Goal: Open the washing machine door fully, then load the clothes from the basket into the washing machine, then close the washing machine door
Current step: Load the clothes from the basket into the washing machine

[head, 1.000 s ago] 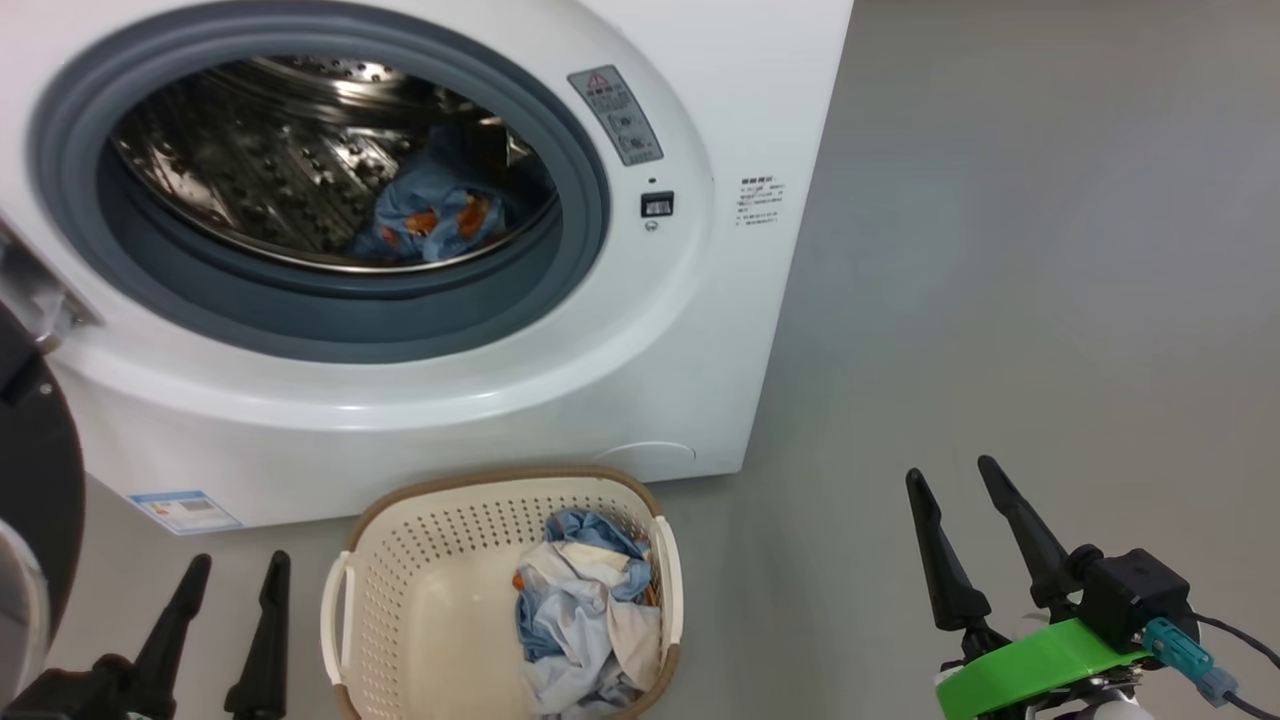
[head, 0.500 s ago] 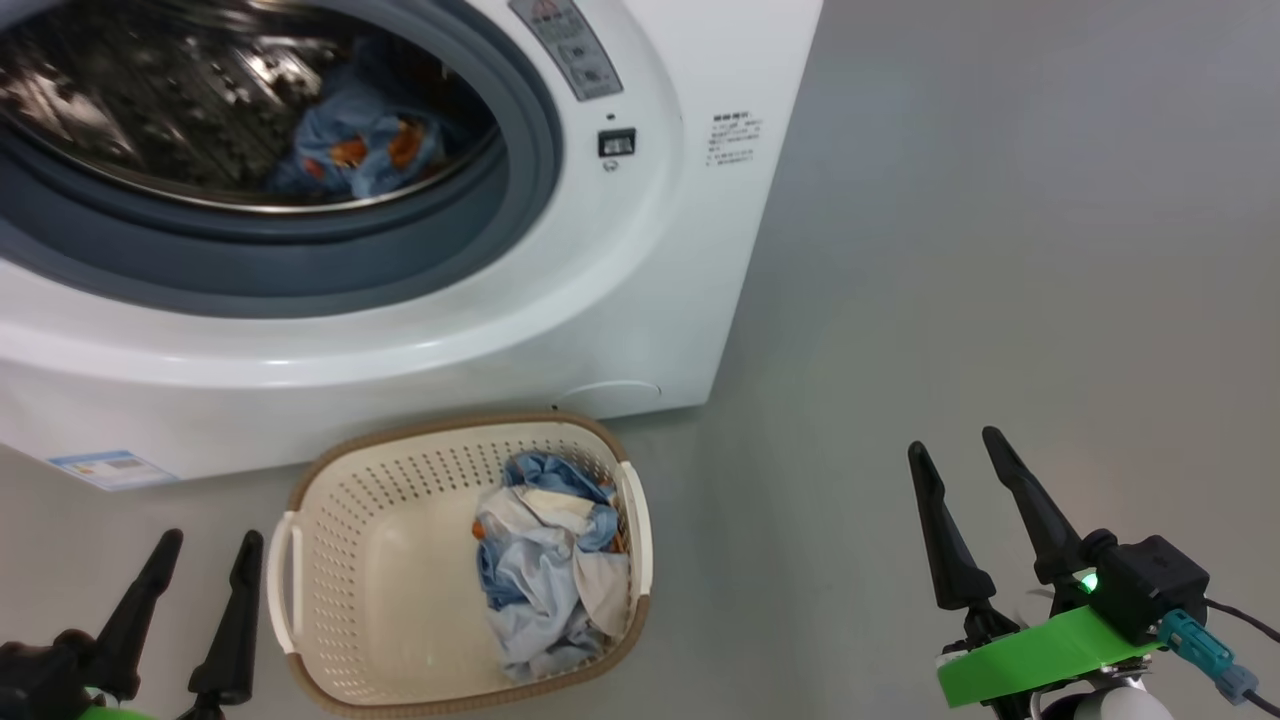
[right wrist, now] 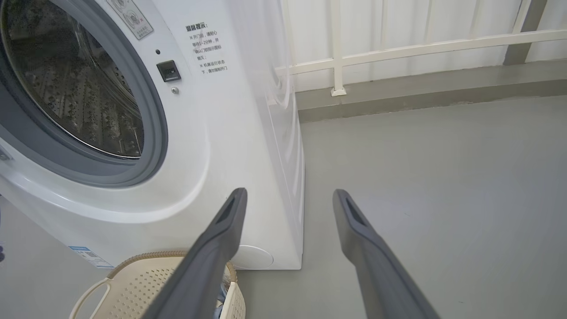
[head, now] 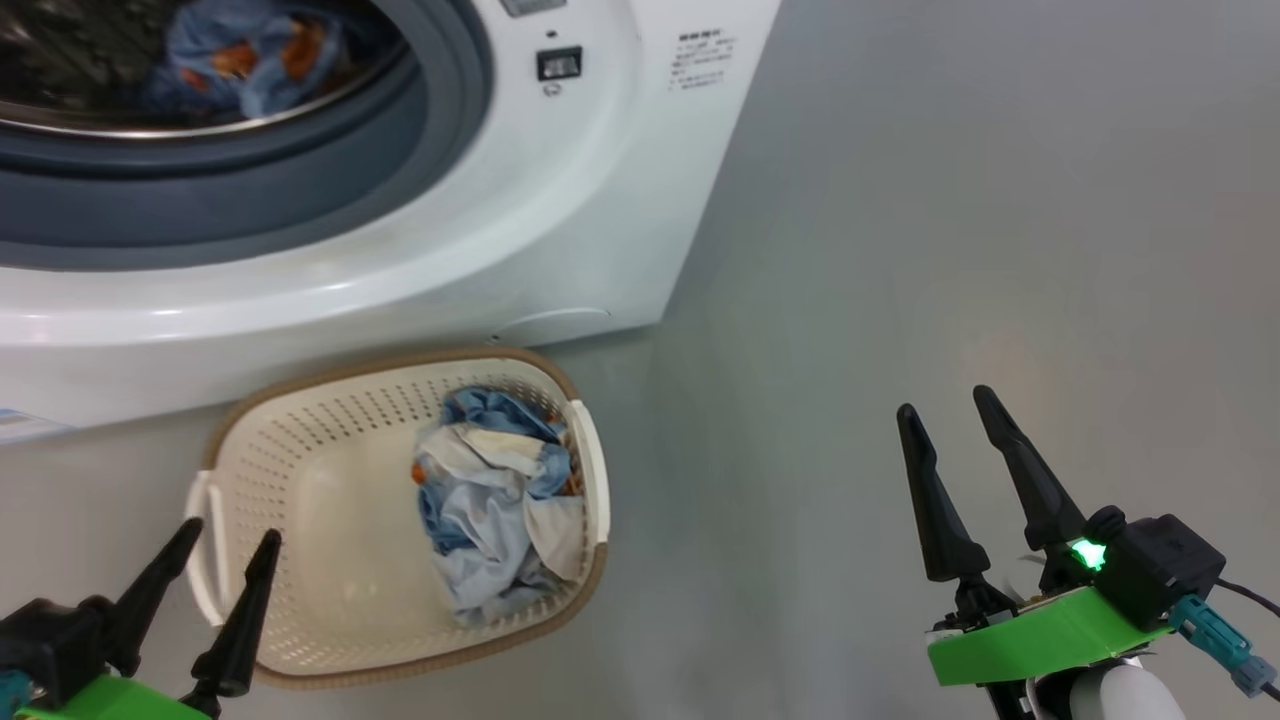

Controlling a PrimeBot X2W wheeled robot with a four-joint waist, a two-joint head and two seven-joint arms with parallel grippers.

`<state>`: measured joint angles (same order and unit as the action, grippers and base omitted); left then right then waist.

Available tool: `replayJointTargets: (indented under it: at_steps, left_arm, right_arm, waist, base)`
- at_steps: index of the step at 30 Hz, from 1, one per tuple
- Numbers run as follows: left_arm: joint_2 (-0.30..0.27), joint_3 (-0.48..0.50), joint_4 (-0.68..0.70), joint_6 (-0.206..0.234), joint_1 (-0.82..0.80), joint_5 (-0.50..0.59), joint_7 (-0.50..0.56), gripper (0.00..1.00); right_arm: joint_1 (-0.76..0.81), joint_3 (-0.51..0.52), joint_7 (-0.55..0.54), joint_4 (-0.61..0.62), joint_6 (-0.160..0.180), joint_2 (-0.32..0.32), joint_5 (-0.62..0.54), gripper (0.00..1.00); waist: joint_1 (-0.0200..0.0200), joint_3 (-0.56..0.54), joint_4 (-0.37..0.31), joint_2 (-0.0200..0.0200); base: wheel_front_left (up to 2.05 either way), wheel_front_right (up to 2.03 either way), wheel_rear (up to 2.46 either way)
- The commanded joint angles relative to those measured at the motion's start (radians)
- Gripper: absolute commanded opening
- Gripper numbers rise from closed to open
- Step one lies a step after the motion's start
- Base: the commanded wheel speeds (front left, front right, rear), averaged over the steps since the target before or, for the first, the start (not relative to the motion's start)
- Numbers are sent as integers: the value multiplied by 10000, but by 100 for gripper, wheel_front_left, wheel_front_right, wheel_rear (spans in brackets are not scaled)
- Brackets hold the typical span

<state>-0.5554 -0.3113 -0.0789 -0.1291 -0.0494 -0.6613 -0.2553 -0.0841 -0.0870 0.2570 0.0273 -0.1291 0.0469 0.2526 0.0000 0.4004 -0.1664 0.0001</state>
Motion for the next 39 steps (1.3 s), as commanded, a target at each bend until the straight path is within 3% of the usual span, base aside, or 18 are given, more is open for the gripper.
replayJointTargets:
  at_steps: [1, 13, 29, 39]
  left_arm:
    - [-466, 174, 12, -15, -441, -149, -65, 100]
    - [-1336, -1803, -967, -15, -1865, -601, -65, 100]
    - [-1609, -4441, -2606, -15, -4209, -1351, -65, 100]
    - [-1703, -5569, -3064, -15, -5142, -1709, -65, 100]
  right_arm:
    - [-157, -300, 48, 333, -16, 33, 168, 100]
    - [-147, -567, 48, 1002, -16, 33, 496, 100]
    - [-352, -908, 48, 1204, -16, 33, 943, 100]
    - [-439, -1198, 48, 1047, -16, 33, 1208, 100]
  waist:
    - [0, 567, -446, -1]
    - [0, 1916, -1296, -1]
    - [0, 3443, -1766, -1]
    - [0, 4034, -2031, -1]
  base:
    - [0, 0, 0]
    - [0, 0, 0]
    - [0, 0, 0]
    - [0, 0, 0]
